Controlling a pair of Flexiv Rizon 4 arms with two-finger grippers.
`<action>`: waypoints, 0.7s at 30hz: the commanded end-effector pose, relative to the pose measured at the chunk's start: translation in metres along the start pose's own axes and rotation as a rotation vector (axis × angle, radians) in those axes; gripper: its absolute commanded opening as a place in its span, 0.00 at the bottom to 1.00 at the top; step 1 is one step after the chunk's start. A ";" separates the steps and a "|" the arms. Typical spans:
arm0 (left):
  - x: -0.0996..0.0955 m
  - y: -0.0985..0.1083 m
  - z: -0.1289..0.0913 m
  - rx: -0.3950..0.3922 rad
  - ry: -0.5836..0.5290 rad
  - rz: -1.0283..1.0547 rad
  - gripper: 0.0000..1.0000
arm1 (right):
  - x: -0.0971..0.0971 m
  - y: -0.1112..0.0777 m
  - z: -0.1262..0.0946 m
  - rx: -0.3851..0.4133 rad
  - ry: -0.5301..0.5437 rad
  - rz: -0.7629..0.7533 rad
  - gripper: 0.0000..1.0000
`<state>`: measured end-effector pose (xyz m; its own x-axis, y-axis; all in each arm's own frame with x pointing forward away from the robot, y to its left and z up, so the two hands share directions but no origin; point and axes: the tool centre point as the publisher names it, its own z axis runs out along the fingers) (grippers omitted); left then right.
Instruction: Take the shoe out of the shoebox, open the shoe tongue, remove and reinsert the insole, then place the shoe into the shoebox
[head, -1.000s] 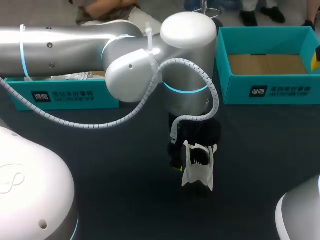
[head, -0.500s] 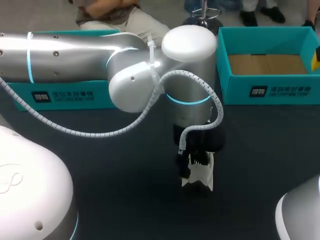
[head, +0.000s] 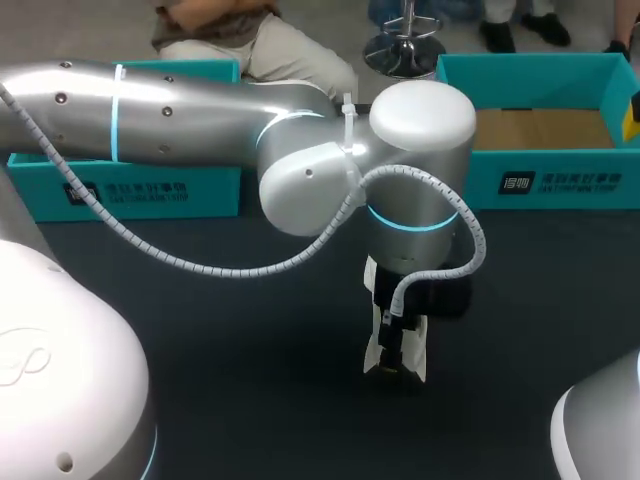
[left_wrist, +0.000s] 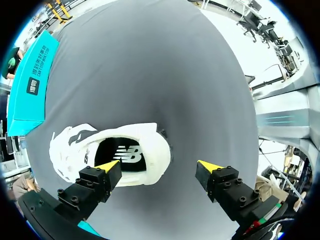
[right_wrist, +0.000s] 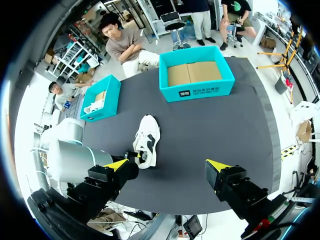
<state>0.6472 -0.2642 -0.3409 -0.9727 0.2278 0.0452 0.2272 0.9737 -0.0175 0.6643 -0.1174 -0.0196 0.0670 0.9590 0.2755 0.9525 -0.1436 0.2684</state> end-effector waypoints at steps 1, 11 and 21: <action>-0.002 -0.009 0.008 -0.028 0.007 -0.003 1.00 | 0.001 0.002 -0.001 0.006 -0.001 0.001 1.00; -0.001 -0.008 0.016 -0.049 0.004 -0.029 1.00 | 0.001 0.002 -0.001 0.006 -0.001 0.001 1.00; 0.006 -0.008 0.026 -0.054 0.009 -0.052 0.31 | 0.001 0.002 -0.001 0.006 -0.001 0.001 1.00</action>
<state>0.6385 -0.2700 -0.3626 -0.9824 0.1782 0.0554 0.1804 0.9828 0.0391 0.6643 -0.1173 -0.0196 0.0672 0.9589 0.2755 0.9526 -0.1438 0.2681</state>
